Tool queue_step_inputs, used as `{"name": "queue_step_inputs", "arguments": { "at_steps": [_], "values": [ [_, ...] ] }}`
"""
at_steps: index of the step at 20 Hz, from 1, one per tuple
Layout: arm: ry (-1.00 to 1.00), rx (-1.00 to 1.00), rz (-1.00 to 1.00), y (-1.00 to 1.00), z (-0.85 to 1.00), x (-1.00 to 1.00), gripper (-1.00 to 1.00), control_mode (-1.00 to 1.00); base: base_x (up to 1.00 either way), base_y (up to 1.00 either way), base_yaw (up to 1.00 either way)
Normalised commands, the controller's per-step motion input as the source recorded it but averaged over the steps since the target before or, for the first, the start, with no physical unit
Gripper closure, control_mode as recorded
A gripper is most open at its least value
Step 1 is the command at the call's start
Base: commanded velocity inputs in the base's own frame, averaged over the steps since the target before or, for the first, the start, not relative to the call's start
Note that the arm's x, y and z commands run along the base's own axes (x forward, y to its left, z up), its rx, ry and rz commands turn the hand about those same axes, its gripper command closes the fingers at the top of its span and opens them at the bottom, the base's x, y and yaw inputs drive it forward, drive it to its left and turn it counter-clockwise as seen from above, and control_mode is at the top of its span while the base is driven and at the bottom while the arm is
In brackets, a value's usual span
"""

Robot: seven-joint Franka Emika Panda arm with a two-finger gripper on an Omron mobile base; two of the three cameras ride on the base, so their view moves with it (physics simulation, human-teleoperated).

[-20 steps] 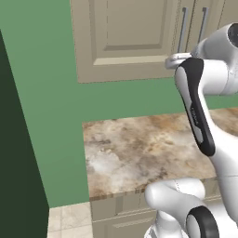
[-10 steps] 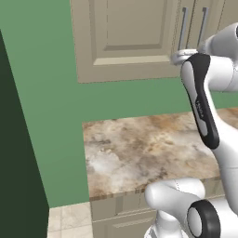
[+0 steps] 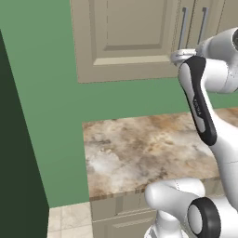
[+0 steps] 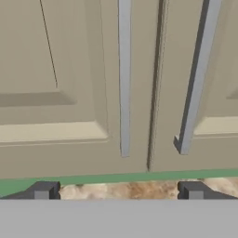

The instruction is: Open the cabinet directly in front. Then move the beer and the mug to the dining counter with the jar on it.

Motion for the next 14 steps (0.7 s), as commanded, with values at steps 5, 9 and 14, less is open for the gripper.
{"name": "queue_step_inputs", "arguments": {
  "at_steps": [5, 9, 14],
  "values": [
    [0.0, 0.0, -0.03, -0.01, 0.0, 0.3, -1.0, -1.0, 0.0, 0.0, 0.0],
    [0.0, 0.0, -0.05, 0.0, 0.0, 0.38, -1.0, -1.0, 0.0, 0.0, 0.0],
    [-0.01, 0.0, -0.03, 0.0, 0.0, 0.33, -1.0, -1.0, 0.0, 0.0, 0.0]
  ]
}}
